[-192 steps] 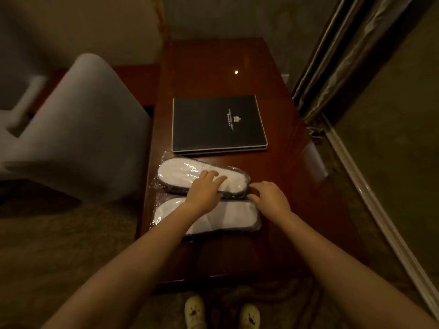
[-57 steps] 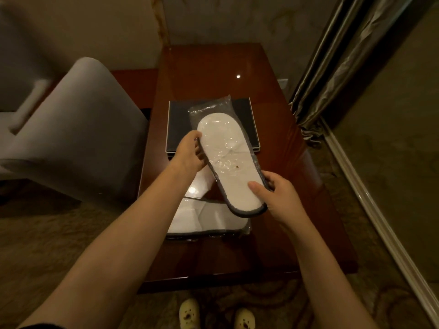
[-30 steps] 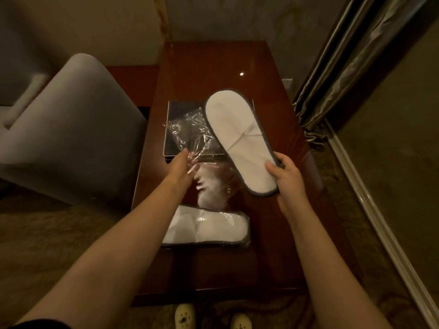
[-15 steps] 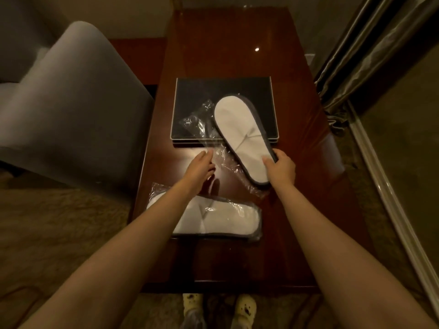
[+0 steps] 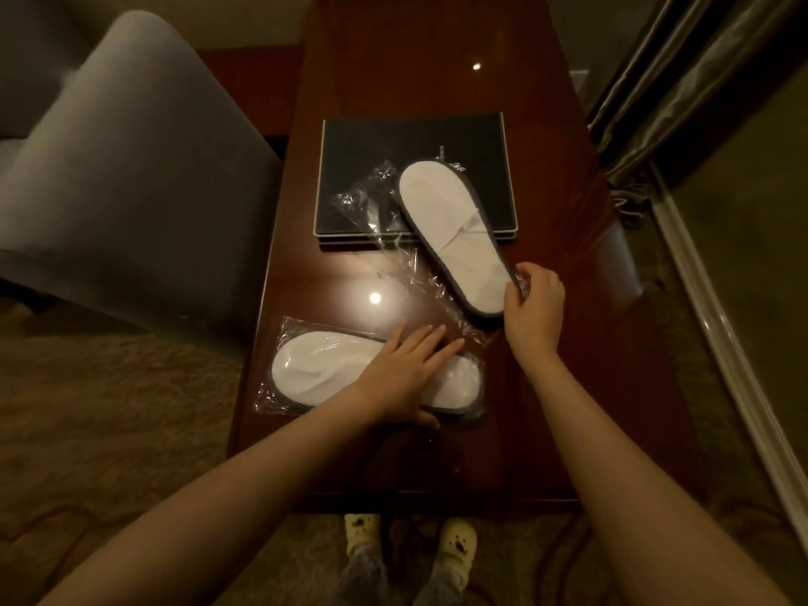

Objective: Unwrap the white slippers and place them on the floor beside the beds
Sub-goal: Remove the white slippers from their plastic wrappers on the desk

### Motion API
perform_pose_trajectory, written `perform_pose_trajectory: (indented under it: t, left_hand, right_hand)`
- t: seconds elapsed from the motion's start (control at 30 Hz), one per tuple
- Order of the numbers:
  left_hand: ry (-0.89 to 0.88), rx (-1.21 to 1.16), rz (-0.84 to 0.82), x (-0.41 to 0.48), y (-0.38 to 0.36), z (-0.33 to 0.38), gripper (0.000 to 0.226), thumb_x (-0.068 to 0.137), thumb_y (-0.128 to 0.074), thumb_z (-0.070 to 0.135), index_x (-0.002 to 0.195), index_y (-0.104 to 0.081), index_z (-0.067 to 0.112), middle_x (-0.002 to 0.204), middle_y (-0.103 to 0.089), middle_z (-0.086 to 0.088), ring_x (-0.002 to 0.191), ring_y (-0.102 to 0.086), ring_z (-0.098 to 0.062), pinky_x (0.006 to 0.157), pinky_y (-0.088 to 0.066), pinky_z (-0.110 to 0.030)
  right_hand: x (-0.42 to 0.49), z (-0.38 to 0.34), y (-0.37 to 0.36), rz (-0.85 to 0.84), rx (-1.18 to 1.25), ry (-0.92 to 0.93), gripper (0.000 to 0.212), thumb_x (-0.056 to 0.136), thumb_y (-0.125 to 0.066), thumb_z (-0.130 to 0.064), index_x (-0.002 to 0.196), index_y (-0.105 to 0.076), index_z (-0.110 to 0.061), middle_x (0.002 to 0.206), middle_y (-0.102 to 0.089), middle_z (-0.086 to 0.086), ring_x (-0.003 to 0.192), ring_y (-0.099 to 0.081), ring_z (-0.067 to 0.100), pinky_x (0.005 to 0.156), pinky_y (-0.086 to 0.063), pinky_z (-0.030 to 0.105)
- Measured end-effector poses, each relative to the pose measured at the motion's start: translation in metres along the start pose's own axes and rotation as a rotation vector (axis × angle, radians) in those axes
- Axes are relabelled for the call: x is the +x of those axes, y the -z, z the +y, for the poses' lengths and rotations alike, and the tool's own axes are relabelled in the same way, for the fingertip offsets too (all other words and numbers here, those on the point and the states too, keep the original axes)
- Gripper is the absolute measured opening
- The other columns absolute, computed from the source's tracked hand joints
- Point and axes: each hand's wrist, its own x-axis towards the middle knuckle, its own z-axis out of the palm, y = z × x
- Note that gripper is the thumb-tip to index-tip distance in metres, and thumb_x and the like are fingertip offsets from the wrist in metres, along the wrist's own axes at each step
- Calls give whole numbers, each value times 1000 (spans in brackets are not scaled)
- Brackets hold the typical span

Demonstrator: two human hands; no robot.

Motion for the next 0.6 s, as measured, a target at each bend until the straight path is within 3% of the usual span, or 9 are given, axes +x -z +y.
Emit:
perform_pose_trajectory:
  t: [0.13, 0.23, 0.33, 0.43, 0.6]
  left_hand:
    - [29, 8, 20, 1, -1, 8, 110, 68, -67, 54, 150, -3, 18, 149, -27, -12, 136, -24, -29, 117, -5, -43]
    - [28, -4, 66, -1, 3, 10, 106, 66, -66, 50, 149, -10, 15, 139, -35, -10, 126, -33, -28, 113, -19, -37]
    - [39, -75, 145, -4, 12, 12, 104, 65, -66, 50, 148, -15, 16, 138, -38, -8, 125, -35, -26, 109, -24, -34]
    - [39, -96, 245, -7, 28, 12, 102, 63, -69, 49, 147, -21, 16, 137, -40, -7, 124, -37, -25, 107, -27, -33]
    - [58, -81, 368, -15, 57, 10, 100, 62, -71, 49, 146, -26, 17, 138, -42, -6, 125, -38, -25, 107, -29, -35]
  right_hand:
    - [-56, 24, 20, -186, 23, 11, 18, 90, -56, -19, 104, -65, -11, 105, -65, 7, 97, -57, 19, 79, -39, 24]
    - [-94, 29, 25, -363, 39, -10, 25, 87, -61, -26, 109, -65, -16, 101, -64, 2, 87, -57, 12, 77, -48, 28]
    - [-104, 22, 30, -298, 92, 7, 30, 84, -66, -21, 113, -63, -16, 97, -58, -3, 80, -56, 8, 74, -52, 25]
    - [-97, 11, 38, -186, 116, 48, 21, 83, -66, -15, 105, -65, -15, 95, -57, -5, 77, -54, 5, 66, -45, 15]
    - [-82, -15, 55, -49, 137, 162, 7, 85, -62, -9, 88, -68, -10, 84, -55, -7, 77, -53, 7, 63, -34, 11]
